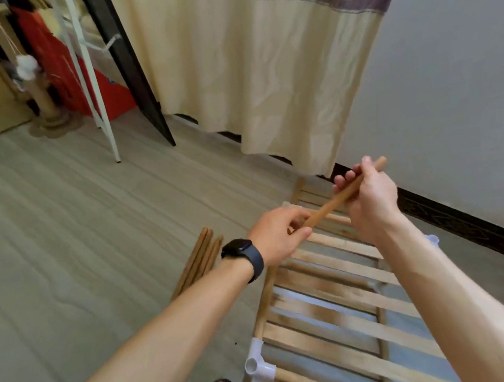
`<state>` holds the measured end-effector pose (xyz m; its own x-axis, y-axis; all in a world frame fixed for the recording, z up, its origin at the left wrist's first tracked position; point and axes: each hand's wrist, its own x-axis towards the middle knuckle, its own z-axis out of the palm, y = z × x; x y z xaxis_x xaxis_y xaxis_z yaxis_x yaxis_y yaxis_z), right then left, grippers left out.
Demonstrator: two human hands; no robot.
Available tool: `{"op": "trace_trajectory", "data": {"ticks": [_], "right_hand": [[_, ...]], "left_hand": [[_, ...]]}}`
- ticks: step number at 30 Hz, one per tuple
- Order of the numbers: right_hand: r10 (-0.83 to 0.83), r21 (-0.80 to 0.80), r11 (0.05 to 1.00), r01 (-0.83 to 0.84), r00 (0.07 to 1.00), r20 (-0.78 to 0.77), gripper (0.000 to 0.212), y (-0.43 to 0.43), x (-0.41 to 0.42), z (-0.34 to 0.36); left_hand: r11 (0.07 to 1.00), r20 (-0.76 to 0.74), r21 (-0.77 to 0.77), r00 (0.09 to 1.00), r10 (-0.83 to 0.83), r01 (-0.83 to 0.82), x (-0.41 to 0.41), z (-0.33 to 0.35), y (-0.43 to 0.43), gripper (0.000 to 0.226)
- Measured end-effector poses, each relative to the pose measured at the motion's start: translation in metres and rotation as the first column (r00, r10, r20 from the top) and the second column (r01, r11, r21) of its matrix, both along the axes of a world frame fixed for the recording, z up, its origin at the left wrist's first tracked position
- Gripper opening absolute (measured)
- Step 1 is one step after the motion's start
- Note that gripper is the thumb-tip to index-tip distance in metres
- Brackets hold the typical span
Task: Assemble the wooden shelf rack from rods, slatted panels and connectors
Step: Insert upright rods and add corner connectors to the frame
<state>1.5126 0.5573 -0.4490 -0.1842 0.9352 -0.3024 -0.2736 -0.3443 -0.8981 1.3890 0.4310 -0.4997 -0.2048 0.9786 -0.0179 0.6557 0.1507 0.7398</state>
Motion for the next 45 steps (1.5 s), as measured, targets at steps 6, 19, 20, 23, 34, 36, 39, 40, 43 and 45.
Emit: {"op": "trace_trajectory", "data": {"ticks": [6, 19, 20, 23, 34, 36, 39, 40, 43, 45], "right_hand": [[-0.147, 0.130, 0.980, 0.151, 0.988, -0.040, 0.037, 0.014, 0.000, 0.031], [-0.065, 0.292, 0.953, 0.081, 0.996, -0.062, 0.045, 0.019, -0.065, 0.023], [-0.063, 0.301, 0.951, 0.072, 0.997, -0.037, 0.047, 0.018, -0.066, 0.018], [-0.068, 0.332, 0.941, 0.066, 0.998, -0.004, 0.049, 0.019, -0.069, 0.011], [0.217, 0.494, 0.786, -0.371, 0.914, 0.342, 0.033, 0.019, -0.117, 0.009], [0.220, 0.468, 0.804, -0.366, 0.916, 0.337, 0.034, 0.024, -0.119, 0.009], [0.214, 0.439, 0.837, -0.327, 0.934, 0.287, 0.035, 0.028, -0.116, 0.007], [0.215, 0.435, 0.841, -0.322, 0.936, 0.278, 0.036, 0.028, -0.115, 0.007], [0.229, 0.432, 0.844, -0.319, 0.941, 0.248, 0.038, 0.027, -0.112, 0.005], [0.233, 0.433, 0.844, -0.317, 0.943, 0.238, 0.039, 0.028, -0.112, 0.004]], "left_hand": [[0.951, -0.486, -0.306, 0.865, -0.121, -0.039, 0.022, -0.079, 0.005, 0.078], [0.970, -0.562, -0.234, 0.823, -0.086, -0.058, 0.031, -0.099, 0.004, 0.074], [0.970, -0.565, -0.236, 0.820, -0.089, -0.057, 0.031, -0.099, 0.004, 0.074], [0.967, -0.571, -0.246, 0.815, -0.095, -0.060, 0.031, -0.099, 0.003, 0.074], [0.966, -0.539, -0.247, 0.839, -0.074, -0.073, 0.036, -0.095, 0.002, 0.074], [0.967, -0.545, -0.246, 0.835, -0.076, -0.072, 0.035, -0.095, 0.002, 0.074], [0.962, -0.555, -0.265, 0.826, -0.097, -0.066, 0.033, -0.095, 0.003, 0.073], [0.960, -0.555, -0.271, 0.826, -0.102, -0.063, 0.032, -0.095, 0.003, 0.073], [0.961, -0.561, -0.269, 0.821, -0.105, -0.061, 0.033, -0.098, 0.004, 0.073], [0.961, -0.564, -0.271, 0.818, -0.110, -0.058, 0.034, -0.098, 0.004, 0.073]]}}
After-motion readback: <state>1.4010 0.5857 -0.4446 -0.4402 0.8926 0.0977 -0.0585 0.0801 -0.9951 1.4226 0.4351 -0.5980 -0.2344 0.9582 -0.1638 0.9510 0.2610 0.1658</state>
